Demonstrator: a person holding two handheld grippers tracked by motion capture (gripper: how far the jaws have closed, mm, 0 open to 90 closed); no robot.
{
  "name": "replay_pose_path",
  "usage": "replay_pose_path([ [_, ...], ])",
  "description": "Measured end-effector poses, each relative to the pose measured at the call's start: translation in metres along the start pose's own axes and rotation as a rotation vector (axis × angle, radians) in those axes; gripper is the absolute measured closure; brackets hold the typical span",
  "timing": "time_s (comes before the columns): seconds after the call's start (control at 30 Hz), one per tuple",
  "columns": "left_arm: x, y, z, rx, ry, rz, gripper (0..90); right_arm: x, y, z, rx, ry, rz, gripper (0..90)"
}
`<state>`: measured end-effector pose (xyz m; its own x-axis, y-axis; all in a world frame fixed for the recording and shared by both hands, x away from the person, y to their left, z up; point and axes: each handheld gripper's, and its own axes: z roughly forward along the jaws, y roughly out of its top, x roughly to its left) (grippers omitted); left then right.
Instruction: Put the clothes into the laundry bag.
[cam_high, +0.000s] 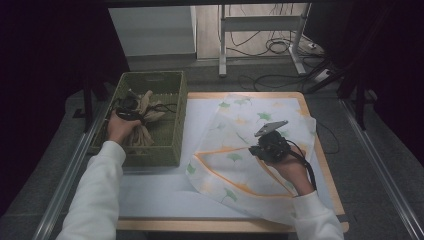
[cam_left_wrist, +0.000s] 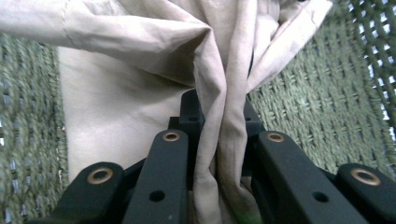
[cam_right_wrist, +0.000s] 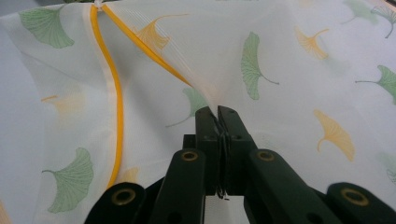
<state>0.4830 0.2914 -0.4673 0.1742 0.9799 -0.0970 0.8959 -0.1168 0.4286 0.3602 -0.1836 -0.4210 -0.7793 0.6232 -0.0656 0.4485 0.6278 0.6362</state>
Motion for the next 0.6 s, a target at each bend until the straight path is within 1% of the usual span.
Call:
replay_pose_path([
  [0.07, 0.001, -0.001, -0.003, -0.018, -0.013, -0.006, 79.3, 0.000, 0.000, 0.000, -0.001, 0.001, 0.001, 86.6],
  [0.1, 0.001, -0.003, -0.007, -0.029, -0.017, 0.001, 79.2, 0.000, 0.000, 0.000, -0.001, 0.001, 0.000, 86.6],
  [0.13, 0.001, -0.003, -0.007, -0.029, -0.017, 0.001, 79.2, -0.001, 0.000, 0.000, -0.002, 0.001, -0.002, 86.6],
  [0.17, 0.001, -0.004, -0.010, -0.045, -0.018, 0.003, 79.2, -0.001, 0.000, 0.000, -0.002, 0.001, -0.002, 86.6],
  [0.23, 0.002, -0.005, -0.013, -0.065, -0.034, 0.001, 79.2, -0.001, -0.001, 0.000, -0.002, 0.001, 0.001, 86.5],
  [0.33, 0.002, -0.007, -0.016, -0.088, -0.042, -0.003, 79.3, -0.001, 0.000, -0.001, -0.004, -0.001, 0.002, 86.6],
  [0.4, 0.004, -0.010, -0.018, -0.109, -0.050, -0.015, 79.4, -0.001, 0.000, -0.002, -0.004, -0.002, 0.002, 86.6],
  [0.43, 0.004, -0.010, -0.018, -0.109, -0.050, -0.015, 79.3, -0.001, 0.000, -0.001, -0.005, -0.002, 0.003, 86.5],
  [0.6, 0.006, -0.015, -0.021, -0.154, -0.067, -0.032, 79.5, -0.001, -0.001, -0.001, -0.005, -0.001, 0.010, 86.6],
])
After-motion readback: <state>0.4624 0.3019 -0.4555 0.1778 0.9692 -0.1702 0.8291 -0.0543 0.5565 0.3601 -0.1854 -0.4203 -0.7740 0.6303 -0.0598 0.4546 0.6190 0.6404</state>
